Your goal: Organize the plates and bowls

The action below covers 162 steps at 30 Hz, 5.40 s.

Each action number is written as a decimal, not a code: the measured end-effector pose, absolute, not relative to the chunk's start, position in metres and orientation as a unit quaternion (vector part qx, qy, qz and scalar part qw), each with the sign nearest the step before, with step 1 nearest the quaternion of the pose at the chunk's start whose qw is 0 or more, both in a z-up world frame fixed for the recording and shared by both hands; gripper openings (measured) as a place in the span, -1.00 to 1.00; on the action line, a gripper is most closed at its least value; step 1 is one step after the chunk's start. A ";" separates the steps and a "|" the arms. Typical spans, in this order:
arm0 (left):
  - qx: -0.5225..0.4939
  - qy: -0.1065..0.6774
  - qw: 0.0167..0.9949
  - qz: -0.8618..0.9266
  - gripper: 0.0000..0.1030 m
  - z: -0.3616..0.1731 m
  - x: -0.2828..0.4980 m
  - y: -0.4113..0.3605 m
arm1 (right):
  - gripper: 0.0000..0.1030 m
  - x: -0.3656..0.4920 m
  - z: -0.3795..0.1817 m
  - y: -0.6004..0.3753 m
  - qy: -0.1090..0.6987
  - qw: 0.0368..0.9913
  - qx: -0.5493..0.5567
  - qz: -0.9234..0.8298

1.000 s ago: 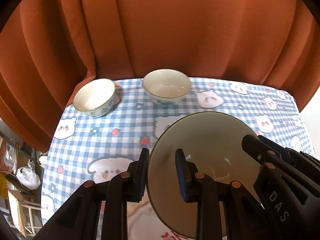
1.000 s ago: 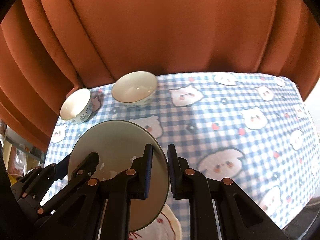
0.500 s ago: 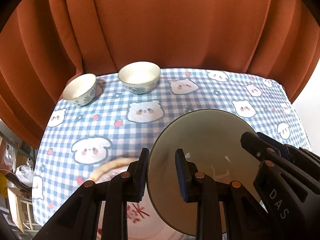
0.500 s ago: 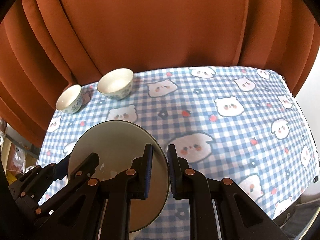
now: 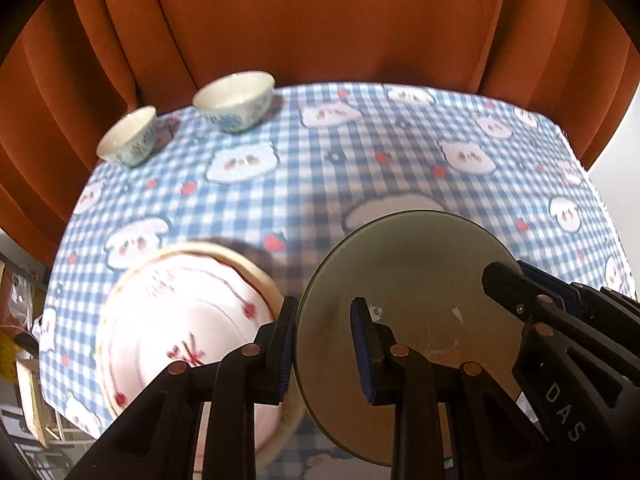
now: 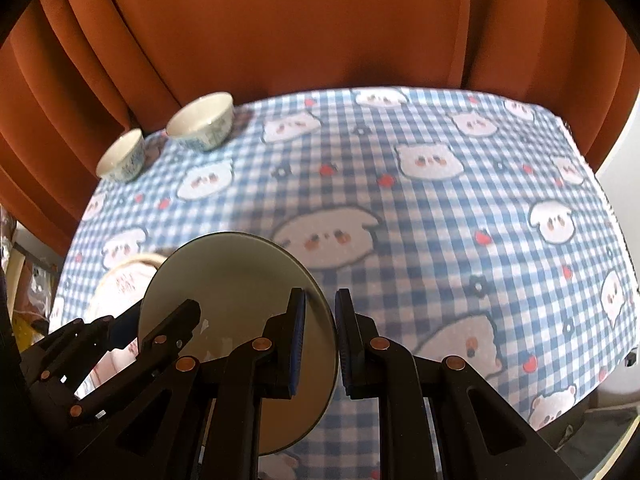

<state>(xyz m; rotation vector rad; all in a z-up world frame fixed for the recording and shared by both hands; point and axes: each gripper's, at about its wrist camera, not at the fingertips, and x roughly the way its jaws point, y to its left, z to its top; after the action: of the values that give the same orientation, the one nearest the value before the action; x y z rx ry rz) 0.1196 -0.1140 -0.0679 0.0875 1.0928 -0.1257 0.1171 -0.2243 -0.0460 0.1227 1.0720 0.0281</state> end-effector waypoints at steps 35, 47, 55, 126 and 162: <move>0.048 0.540 0.839 -0.045 0.27 -0.098 0.122 -0.149 | -0.27 0.131 -0.091 -0.257 0.542 0.838 0.037 0.047; 0.034 0.515 0.853 -0.081 0.60 -0.074 0.123 -0.130 | 0.26 0.126 -0.060 -0.244 0.519 0.854 0.032 0.017; 0.049 0.503 0.857 -0.101 0.60 -0.058 0.131 -0.079 | 0.26 0.125 -0.043 -0.202 0.504 0.862 0.046 -0.008; 0.043 0.505 0.862 -0.010 0.14 -0.108 0.427 0.207 | -0.22 0.428 -0.098 0.111 0.506 0.860 0.071 0.006; 0.028 0.504 0.863 -0.026 -0.38 -0.071 0.361 0.184 | -0.69 0.361 -0.070 0.092 0.514 0.856 0.064 0.001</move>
<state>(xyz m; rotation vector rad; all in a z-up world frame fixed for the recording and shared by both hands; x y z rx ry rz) 0.3613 0.1838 -0.0707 0.0597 1.0572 -0.0543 0.3610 0.0923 -0.0698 0.1350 1.0799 0.0017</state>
